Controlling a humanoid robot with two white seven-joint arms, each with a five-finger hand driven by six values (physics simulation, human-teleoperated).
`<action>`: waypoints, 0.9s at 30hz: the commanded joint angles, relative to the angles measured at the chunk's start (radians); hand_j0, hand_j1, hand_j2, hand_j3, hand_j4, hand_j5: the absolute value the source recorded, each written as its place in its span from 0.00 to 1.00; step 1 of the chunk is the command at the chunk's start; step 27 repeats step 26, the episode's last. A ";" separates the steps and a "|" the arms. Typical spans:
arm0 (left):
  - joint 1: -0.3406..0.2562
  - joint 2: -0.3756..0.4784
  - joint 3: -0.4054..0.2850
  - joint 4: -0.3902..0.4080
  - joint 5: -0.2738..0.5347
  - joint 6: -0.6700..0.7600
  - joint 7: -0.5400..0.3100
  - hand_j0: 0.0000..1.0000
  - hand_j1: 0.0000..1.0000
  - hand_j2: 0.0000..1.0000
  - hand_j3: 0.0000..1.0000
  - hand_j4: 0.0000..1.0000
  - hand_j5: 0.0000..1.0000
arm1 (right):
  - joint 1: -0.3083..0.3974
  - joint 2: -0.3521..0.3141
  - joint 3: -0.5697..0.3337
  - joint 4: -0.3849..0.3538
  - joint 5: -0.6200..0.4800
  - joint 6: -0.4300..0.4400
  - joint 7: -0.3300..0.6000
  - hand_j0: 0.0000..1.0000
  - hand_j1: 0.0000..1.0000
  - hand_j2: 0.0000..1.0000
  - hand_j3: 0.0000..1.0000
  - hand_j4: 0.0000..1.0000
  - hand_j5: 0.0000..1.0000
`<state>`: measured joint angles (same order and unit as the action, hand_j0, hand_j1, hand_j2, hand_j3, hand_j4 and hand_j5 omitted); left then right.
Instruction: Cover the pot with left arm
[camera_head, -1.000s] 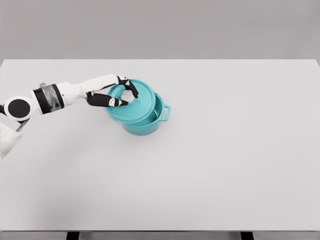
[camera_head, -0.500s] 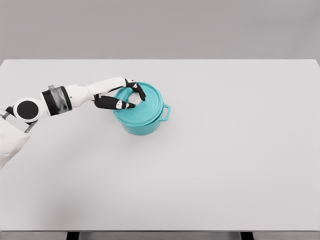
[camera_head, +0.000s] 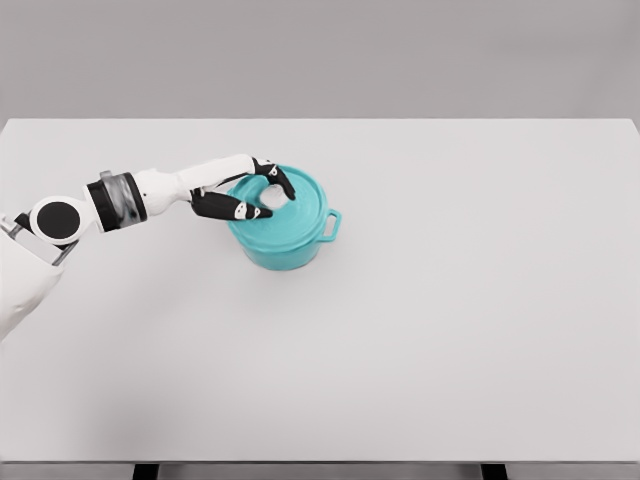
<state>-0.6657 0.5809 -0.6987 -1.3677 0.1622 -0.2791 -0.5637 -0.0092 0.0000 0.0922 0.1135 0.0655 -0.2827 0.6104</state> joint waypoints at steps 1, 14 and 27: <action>0.000 0.001 0.001 -0.001 0.007 0.001 -0.001 0.84 0.84 0.84 0.84 0.84 0.84 | 0.000 0.000 0.000 0.000 0.002 -0.003 0.000 1.00 1.00 1.00 1.00 1.00 1.00; 0.000 0.002 0.002 0.001 0.007 -0.009 -0.001 0.87 0.87 0.87 0.87 0.87 0.87 | 0.000 0.000 0.000 0.000 0.002 -0.001 0.000 1.00 1.00 1.00 1.00 1.00 1.00; 0.302 0.445 0.332 -0.162 0.188 -0.322 -0.047 1.00 1.00 1.00 1.00 1.00 1.00 | 0.000 0.000 0.000 0.000 0.000 -0.001 0.000 1.00 1.00 1.00 1.00 1.00 1.00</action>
